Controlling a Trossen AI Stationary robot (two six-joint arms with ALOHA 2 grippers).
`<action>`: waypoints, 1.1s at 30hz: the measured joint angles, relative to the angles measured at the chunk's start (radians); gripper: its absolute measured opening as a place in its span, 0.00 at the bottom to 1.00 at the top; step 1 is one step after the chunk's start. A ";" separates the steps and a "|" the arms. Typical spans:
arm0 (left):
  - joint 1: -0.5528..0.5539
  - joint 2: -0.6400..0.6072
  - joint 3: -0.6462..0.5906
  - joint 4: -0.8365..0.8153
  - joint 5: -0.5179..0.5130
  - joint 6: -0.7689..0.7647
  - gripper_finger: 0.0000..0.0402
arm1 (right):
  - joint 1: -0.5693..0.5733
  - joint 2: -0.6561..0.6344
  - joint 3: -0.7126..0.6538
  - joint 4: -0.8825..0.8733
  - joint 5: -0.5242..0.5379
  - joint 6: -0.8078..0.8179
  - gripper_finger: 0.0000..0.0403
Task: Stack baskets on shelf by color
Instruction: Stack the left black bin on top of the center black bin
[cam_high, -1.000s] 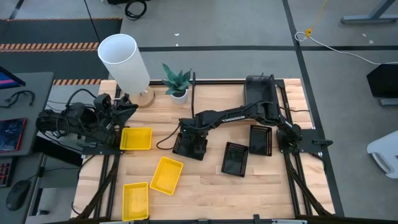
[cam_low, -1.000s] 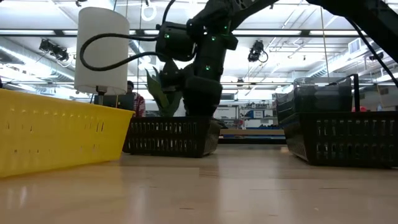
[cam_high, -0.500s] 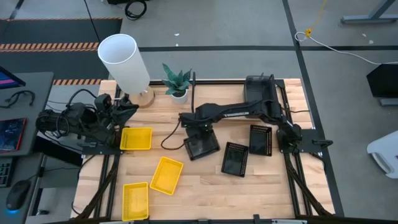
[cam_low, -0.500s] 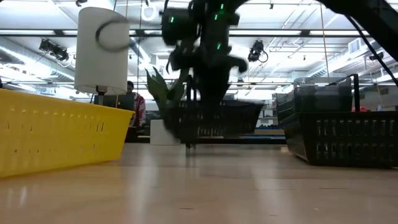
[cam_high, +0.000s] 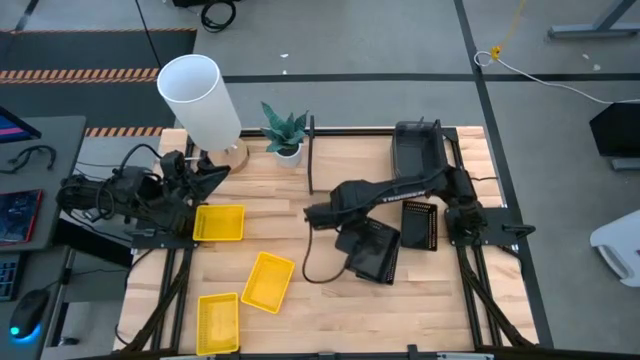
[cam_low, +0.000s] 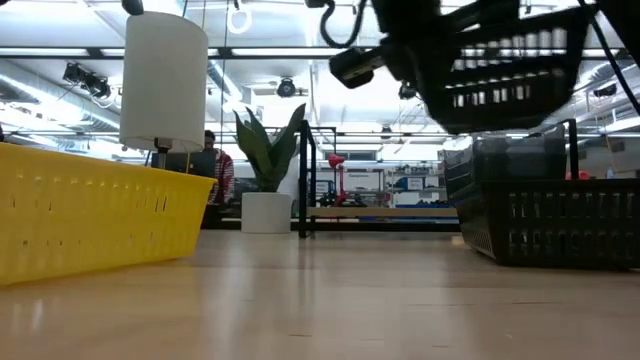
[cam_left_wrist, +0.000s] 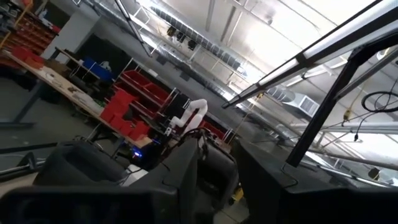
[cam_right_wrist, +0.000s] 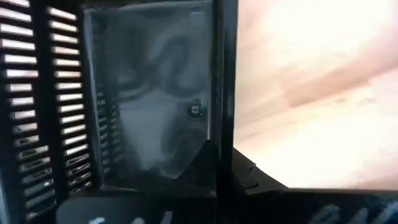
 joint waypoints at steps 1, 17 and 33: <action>0.000 0.002 0.000 -0.003 0.000 0.001 0.30 | 0.009 0.000 -0.014 -0.001 0.002 -0.015 0.00; 0.000 0.011 0.000 -0.003 0.000 -0.004 0.30 | 0.064 0.003 -0.202 0.119 0.118 0.057 0.02; 0.000 0.011 0.000 -0.002 0.000 -0.005 0.30 | 0.126 0.003 -0.218 0.207 0.163 0.198 0.40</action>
